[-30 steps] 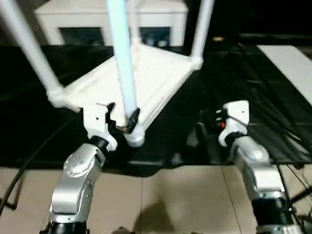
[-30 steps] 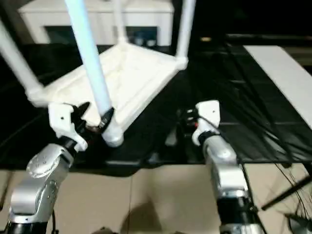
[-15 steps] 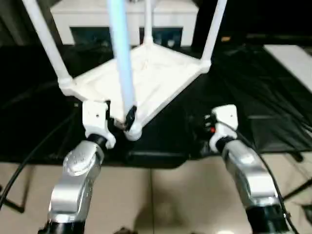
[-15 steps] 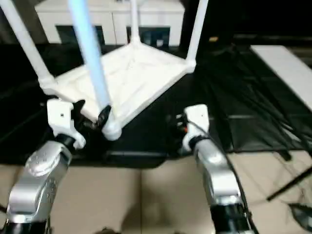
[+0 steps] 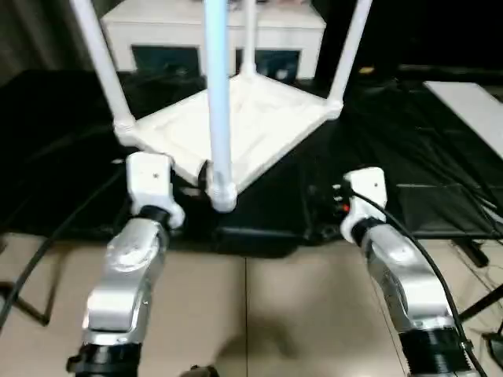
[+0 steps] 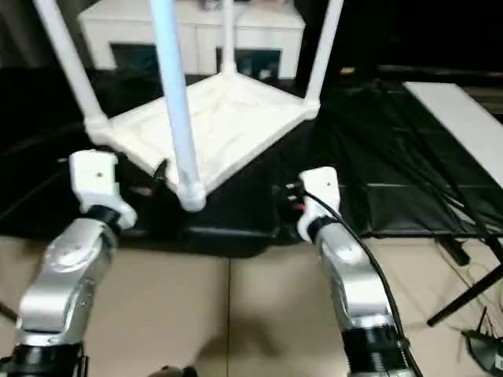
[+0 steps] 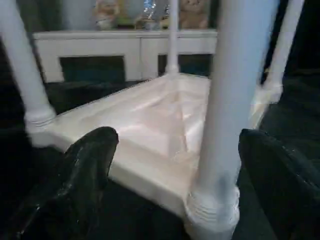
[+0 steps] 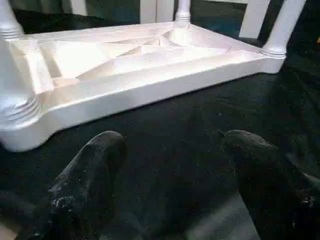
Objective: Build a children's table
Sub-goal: Rotate table base
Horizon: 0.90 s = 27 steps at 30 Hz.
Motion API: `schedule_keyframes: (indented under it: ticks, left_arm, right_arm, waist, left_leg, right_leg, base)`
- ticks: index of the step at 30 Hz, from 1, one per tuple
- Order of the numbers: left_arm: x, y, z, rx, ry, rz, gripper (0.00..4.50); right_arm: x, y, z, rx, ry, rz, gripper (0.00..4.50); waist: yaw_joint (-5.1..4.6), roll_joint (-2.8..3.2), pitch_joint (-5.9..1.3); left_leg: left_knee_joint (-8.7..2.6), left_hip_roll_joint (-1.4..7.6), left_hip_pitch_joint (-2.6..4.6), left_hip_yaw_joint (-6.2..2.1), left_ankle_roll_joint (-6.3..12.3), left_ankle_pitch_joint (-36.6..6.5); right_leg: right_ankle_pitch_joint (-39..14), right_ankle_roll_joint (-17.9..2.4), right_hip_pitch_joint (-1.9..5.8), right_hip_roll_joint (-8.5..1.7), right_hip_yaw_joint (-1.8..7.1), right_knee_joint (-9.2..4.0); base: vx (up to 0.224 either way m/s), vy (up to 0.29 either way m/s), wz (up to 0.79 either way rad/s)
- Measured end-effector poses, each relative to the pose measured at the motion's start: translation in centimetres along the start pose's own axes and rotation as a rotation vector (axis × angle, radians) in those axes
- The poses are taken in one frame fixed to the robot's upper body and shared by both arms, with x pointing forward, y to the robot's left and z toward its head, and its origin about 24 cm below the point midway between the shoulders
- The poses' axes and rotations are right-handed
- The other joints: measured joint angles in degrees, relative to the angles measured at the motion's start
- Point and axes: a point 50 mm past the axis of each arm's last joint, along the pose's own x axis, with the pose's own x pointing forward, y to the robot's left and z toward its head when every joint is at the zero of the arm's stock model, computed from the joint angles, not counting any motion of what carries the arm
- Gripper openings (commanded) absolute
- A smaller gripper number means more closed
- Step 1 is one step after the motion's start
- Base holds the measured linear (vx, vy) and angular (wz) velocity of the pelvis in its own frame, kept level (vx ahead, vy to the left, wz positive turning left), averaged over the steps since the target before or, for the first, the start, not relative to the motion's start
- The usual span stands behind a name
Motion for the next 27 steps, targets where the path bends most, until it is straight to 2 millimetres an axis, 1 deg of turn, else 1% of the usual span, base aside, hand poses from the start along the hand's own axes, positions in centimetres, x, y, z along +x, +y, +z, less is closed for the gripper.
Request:
schedule_keyframes:
  ticks: [1, 2, 3, 4, 5, 6, 7, 8, 9, 10, 11, 12, 13, 14, 15, 16, 17, 18, 19, 20, 21, 22, 23, 24, 25, 26, 27]
  left_arm:
    - [0.0, -0.5, -0.1, 0.003, 0.005, -0.018, 4.40]
    - [0.1, -0.7, -0.1, 0.007, 0.002, -0.023, 4.40]
    - [0.2, -0.7, 0.1, 0.010, -0.005, -0.021, 4.40]
    - [0.3, -0.6, 0.3, 0.018, -0.010, -0.017, 4.40]
    - [0.4, -0.6, 0.3, 0.023, -0.010, -0.012, 4.40]
    - [0.4, -0.4, 0.2, 0.031, -0.005, -0.006, 4.40]
    - [0.3, -0.2, 0.1, 0.032, 0.001, 0.001, 4.40]
    - [0.3, -0.1, -0.1, 0.030, 0.008, 0.006, 4.40]
    - [0.2, -0.1, -0.2, 0.029, 0.012, 0.006, 4.40]
    - [0.2, -0.1, -0.2, 0.029, 0.012, 0.006, 4.40]
    - [0.0, 0.1, -0.4, 0.032, 0.019, 0.012, 4.40]
    - [-0.1, 0.3, -0.7, 0.034, 0.031, 0.019, 4.40]
    - [-0.2, 0.4, -0.7, 0.036, 0.032, 0.022, 4.40]
    - [-0.2, 0.6, -0.6, 0.043, 0.030, 0.027, 4.40]
    - [-0.2, 0.9, -0.6, 0.051, 0.030, 0.032, 4.40]
    - [-0.2, 1.0, -0.6, 0.049, 0.030, 0.038, 4.40]
    - [-0.2, 1.0, -0.6, 0.047, 0.030, 0.038, 4.40]
    - [-0.2, 0.8, -0.6, 0.042, 0.029, 0.036, 4.40]
    - [-0.1, 0.5, -0.6, 0.033, 0.028, 0.028, 4.40]
    - [0.0, -0.2, -0.6, 0.026, 0.025, 0.004, 4.40]
    - [0.1, -0.6, -0.6, 0.025, 0.024, -0.013, 4.40]
    - [0.1, -0.6, -0.6, 0.025, 0.025, -0.011, 4.40]
    - [0.0, -0.3, -0.6, 0.030, 0.027, -0.004, 4.40]
    - [-0.1, 0.4, -0.7, 0.040, 0.030, 0.018, 4.40]
    - [-0.2, 1.2, -0.7, 0.047, 0.034, 0.046, 4.40]
    - [-0.3, 1.9, -0.7, 0.055, 0.040, 0.066, 4.40]
    - [-0.3, 2.0, -0.7, 0.054, 0.039, 0.073, 4.40]
  right_arm:
    - [-0.2, -0.2, -0.1, -0.008, 0.007, 0.012, 3.58]
    - [-0.2, 0.0, 0.1, -0.019, 0.000, 0.021, 3.58]
    - [-0.2, -0.1, 0.2, -0.031, -0.003, 0.019, 3.58]
    - [-0.2, 0.0, 0.1, -0.033, 0.001, 0.017, 3.58]
    - [-0.3, 0.1, -0.2, -0.034, 0.011, 0.016, 3.58]
    - [-0.3, 0.3, -0.4, -0.030, 0.020, 0.017, 3.58]
    - [-0.1, 0.7, -0.5, -0.027, 0.019, 0.023, 3.58]
    - [0.0, 1.1, -0.5, -0.022, 0.019, 0.034, 3.58]
    - [0.0, 1.4, -0.5, -0.016, 0.016, 0.041, 3.58]
    - [0.1, 1.5, -0.5, -0.014, 0.015, 0.043, 3.58]
    - [0.1, 1.6, -0.5, -0.005, 0.015, 0.051, 3.58]
    - [0.1, 1.8, -0.4, 0.003, 0.010, 0.059, 3.58]
    - [0.2, 1.9, -0.3, 0.005, 0.007, 0.061, 3.58]
    - [0.2, 2.1, -0.2, 0.010, 0.000, 0.069, 3.58]
    - [0.2, 2.3, -0.2, 0.013, -0.002, 0.077, 3.58]
    - [0.2, 2.3, -0.1, 0.012, -0.003, 0.080, 3.58]
    - [0.2, 2.4, -0.1, 0.010, -0.004, 0.081, 3.58]
    - [0.2, 2.3, 0.0, 0.004, -0.008, 0.079, 3.58]
    - [0.1, 2.1, 0.1, -0.002, -0.010, 0.072, 3.58]
    - [0.1, 1.8, 0.0, -0.004, -0.007, 0.063, 3.58]
    - [0.0, 1.5, 0.0, 0.000, -0.007, 0.048, 3.58]
    - [0.0, 1.3, 0.0, 0.004, -0.010, 0.036, 3.58]
    - [0.0, 1.2, 0.0, 0.008, -0.011, 0.032, 3.58]
    - [0.1, 1.6, 0.0, 0.019, -0.012, 0.037, 3.58]
    - [0.4, 2.5, 0.3, 0.026, -0.023, 0.066, 3.58]
    - [0.6, 3.0, 0.6, 0.026, -0.033, 0.085, 3.58]
    - [0.7, 3.1, 0.7, 0.022, -0.035, 0.090, 3.58]
  waist:
    - [0.95, -0.59, -0.32]
    - [1.13, -0.45, -0.47]
    - [1.11, 0.34, -0.90]
    - [1.05, 0.73, -0.88]
    - [0.84, 0.87, -0.84]
    - [0.58, 1.06, -0.82]
    - [0.42, 1.17, -0.73]
    - [0.36, 1.33, -0.53]
    - [0.32, 1.53, -0.15]
    - [0.33, 1.54, 0.37]
    - [0.34, 1.40, 0.88]
    - [0.46, 2.00, 1.44]
    - [0.44, 2.18, 1.56]
    - [0.28, 2.23, 1.60]
    - [-0.33, 1.68, 1.49]
    - [-0.75, 1.28, 1.29]
    - [-1.11, 0.78, 1.05]
    - [-1.16, 0.51, 0.77]
    - [-0.92, 0.83, 0.52]
    - [-0.57, 1.01, 0.41]
    - [-0.44, 1.30, 0.14]
    - [-0.19, 1.81, -0.21]
    - [-0.09, 2.84, -0.80]
    - [-0.29, 2.66, -0.86]
    - [-0.45, 2.15, -0.96]
    - [-0.55, 1.96, -1.00]
    - [-0.70, 1.52, -1.17]
  left_leg:
    - [3.35, -0.33, 0.13, -1.00, 1.34, 0.58]
    - [3.19, -0.41, 0.84, -1.32, 1.35, 0.61]
    - [1.29, 0.08, 1.99, -1.99, 1.32, 0.60]
    - [0.63, 0.87, 1.94, -2.18, -1.74, 2.40]
    - [0.52, 0.78, 1.32, -3.10, -2.29, 2.81]
    - [0.52, 0.74, 0.93, -4.30, -2.47, 2.92]
    - [0.48, 0.67, 0.91, -4.86, -2.80, 2.71]
    - [0.44, 0.58, 1.00, -5.21, -2.86, 2.67]
    - [0.52, 0.52, 1.40, -5.37, -3.17, 2.32]
    - [0.99, 0.60, 2.12, -5.07, -3.14, 1.17]
    - [1.87, 1.32, 3.25, -3.78, -3.18, -0.11]
    - [1.61, 2.33, 4.62, -2.87, -3.29, -0.78]
    - [1.48, 2.63, 5.01, -2.64, -3.33, -0.77]
    - [1.29, 2.33, 5.38, -2.29, -3.33, -0.77]
    - [1.29, 1.68, 5.95, -1.80, -3.31, -0.76]
    - [1.36, 1.11, 6.20, -1.67, -3.31, -0.76]
    - [1.37, 0.82, 6.47, -1.55, -3.30, -0.77]
    - [0.86, 0.71, 6.33, -1.44, -3.25, -0.82]
    - [0.76, 0.74, 5.91, -1.46, -2.36, -1.33]
    - [1.87, 0.77, 5.45, -1.62, -0.96, -2.11]
    - [3.51, 0.94, 4.10, -2.41, -0.04, -2.02]
    - [2.53, 1.57, 3.81, -2.44, 0.12, -1.75]
    - [1.14, 2.61, 4.32, -2.40, -2.38, 0.54]
    - [1.22, 2.89, 4.88, -1.88, -3.78, -0.13]
    - [1.04, 2.72, 5.42, -1.45, -3.94, -0.65]
    - [1.06, 2.63, 6.05, -1.24, -4.17, -1.26]
    - [1.03, 2.59, 7.05, -0.48, -4.51, -2.10]
  right_leg:
    - [0.22, -0.09, -0.75, 0.29, 0.14, 0.12]
    - [0.48, -0.15, -1.54, 0.37, -0.26, 0.26]
    - [0.91, -0.48, -2.56, 1.04, -1.10, 0.36]
    - [1.27, -0.62, -2.93, 1.43, -1.63, 0.31]
    - [1.42, -0.96, -2.87, 1.10, -2.93, 0.12]
    - [1.70, -1.19, -2.35, 0.97, -4.44, -0.67]
    - [1.70, -1.32, -1.85, 0.67, -5.41, -1.00]
    - [1.61, -1.33, -1.08, 0.33, -6.29, -1.30]
    - [1.25, -1.25, -0.02, -0.27, -7.44, -1.60]
    - [1.05, -1.03, 0.95, -1.00, -8.43, -1.81]
    - [0.96, -0.93, 1.49, -0.99, -8.24, -2.13]
    - [0.79, -0.64, 3.12, -0.82, -8.48, -2.87]
    - [0.59, -0.42, 3.61, -0.73, -8.44, -2.97]
    - [-1.31, -0.41, 3.52, -0.68, -6.93, -1.32]
    - [-1.86, -0.84, 3.28, -0.69, -4.15, 0.55]
    - [-1.85, -0.70, 3.29, -0.89, -2.42, 0.84]
    - [-2.01, 0.83, 3.30, -0.91, -1.64, 0.89]
    - [-2.19, 1.26, 3.74, -0.81, -1.32, 0.24]
    - [-2.05, 1.24, 3.76, -0.75, -1.31, -0.57]
    - [-1.98, 1.25, 3.67, -0.75, -1.22, -1.02]
    - [-1.98, 1.36, 3.61, -0.64, -1.31, -1.33]
    - [-1.99, 1.38, 3.58, -0.15, -1.17, -1.65]
    - [-2.15, 1.47, 3.43, 0.81, -1.15, -1.76]
    - [-2.60, 1.45, 2.73, 0.87, -0.11, -1.10]
    - [-2.71, 1.16, 1.21, 0.45, 0.53, 0.83]
    - [-2.59, 1.52, -0.82, -0.25, 0.51, 3.29]
    - [-1.86, 2.57, -3.44, -1.42, 0.56, 4.68]
  base:
    - [-0.080, -0.177, -0.17]
    - [-0.080, -0.177, -0.17]
    - [-0.069, -0.116, -0.18]
    - [-0.071, -0.062, 0.08]
    - [-0.071, -0.062, 0.08]
    - [-0.054, -0.023, 0.34]
    - [-0.037, -0.014, 0.47]
    - [-0.037, -0.014, 0.47]
    - [-0.021, -0.001, 0.54]
    - [-0.062, 0.019, 0.49]
    - [-0.062, 0.019, 0.49]
    - [-0.035, 0.039, 0.22]
    - [0.047, 0.069, -0.01]
    - [0.047, 0.069, -0.01]
    - [0.063, 0.066, -0.05]
    - [0.073, 0.013, -0.03]
    - [0.073, 0.013, -0.03]
    - [0.060, -0.025, -0.07]
    - [0.095, -0.019, -0.08]
    - [0.095, -0.019, -0.08]
    - [0.137, -0.007, -0.02]
    - [0.155, 0.010, -0.08]
    - [0.155, 0.010, -0.08]
    - [0.188, 0.043, -0.30]
    - [0.196, 0.001, -0.60]
    - [0.196, 0.001, -0.60]
    - [0.169, -0.046, -0.73]
